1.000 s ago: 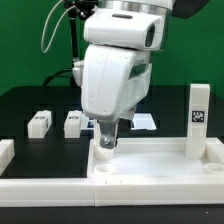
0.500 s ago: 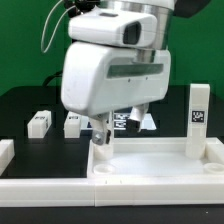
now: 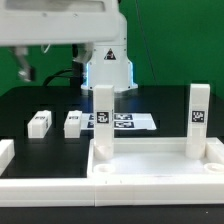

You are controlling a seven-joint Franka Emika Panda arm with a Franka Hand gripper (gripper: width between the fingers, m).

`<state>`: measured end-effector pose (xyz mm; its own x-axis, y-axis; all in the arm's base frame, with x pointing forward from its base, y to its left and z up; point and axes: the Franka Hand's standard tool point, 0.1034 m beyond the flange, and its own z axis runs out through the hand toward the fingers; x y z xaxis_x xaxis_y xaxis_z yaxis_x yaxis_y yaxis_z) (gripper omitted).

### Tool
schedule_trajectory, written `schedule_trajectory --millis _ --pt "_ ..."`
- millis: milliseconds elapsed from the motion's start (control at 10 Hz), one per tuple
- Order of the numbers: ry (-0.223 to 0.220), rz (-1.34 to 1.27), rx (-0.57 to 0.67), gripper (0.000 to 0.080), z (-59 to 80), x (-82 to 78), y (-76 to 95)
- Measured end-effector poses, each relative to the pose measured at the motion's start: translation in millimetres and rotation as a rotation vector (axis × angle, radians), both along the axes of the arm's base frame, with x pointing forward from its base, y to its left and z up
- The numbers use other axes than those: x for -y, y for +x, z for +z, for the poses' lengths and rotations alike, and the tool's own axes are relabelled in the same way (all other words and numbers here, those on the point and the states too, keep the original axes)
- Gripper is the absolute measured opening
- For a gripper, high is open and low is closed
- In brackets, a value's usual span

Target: Assemble desk

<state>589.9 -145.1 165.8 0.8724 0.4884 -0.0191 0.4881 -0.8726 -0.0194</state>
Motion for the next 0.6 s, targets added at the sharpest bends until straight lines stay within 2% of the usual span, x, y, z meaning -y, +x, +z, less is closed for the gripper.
schedule_trajectory --millis 100,300,500,600 --pt "0.001 -0.110 -0.003 0.0649 0.2 8.4 -3.7" --pt "-0.001 -0.242 -0.007 0.0649 -1.6 2.1 -2.5" --pt "0.003 -0.345 -0.012 0.0649 -3.7 2.8 -5.1" --pt "0.028 -0.461 -0.024 0.0649 -12.1 7.6 -17.0"
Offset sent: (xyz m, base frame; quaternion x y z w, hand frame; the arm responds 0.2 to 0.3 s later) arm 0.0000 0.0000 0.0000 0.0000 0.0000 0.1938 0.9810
